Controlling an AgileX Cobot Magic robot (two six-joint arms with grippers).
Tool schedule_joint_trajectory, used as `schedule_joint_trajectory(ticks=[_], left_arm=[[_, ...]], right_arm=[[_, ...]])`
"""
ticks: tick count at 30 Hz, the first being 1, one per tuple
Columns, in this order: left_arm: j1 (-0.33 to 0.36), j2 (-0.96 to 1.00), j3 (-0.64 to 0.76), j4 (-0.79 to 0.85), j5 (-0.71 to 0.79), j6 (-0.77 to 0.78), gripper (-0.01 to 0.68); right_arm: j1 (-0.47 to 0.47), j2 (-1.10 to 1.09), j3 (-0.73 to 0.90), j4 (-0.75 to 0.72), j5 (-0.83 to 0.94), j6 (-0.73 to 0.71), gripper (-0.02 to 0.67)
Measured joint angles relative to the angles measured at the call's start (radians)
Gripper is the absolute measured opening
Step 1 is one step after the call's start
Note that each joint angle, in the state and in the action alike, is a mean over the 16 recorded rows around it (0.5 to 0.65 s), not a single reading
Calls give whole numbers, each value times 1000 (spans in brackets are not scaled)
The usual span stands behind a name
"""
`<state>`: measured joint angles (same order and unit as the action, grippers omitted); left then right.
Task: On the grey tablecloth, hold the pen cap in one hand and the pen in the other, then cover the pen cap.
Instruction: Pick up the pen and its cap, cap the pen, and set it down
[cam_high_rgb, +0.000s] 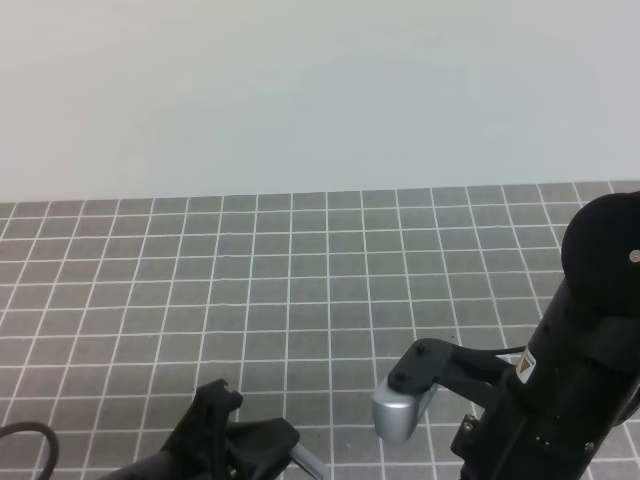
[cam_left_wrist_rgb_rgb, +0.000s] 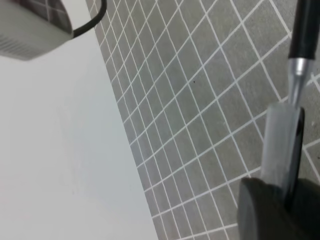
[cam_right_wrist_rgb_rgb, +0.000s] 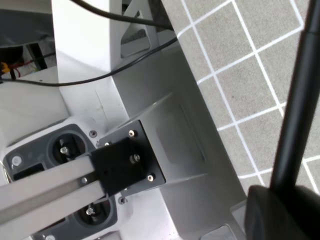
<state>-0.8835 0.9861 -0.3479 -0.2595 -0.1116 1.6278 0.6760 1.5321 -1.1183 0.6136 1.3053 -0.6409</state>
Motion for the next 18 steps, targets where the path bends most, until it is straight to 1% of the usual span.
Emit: schedule_joint_trajectory(ticks=[18], left_arm=[[-1, 4, 0, 42, 23, 41, 78]], right_arm=[[0, 1, 0, 0, -3, 8, -4]])
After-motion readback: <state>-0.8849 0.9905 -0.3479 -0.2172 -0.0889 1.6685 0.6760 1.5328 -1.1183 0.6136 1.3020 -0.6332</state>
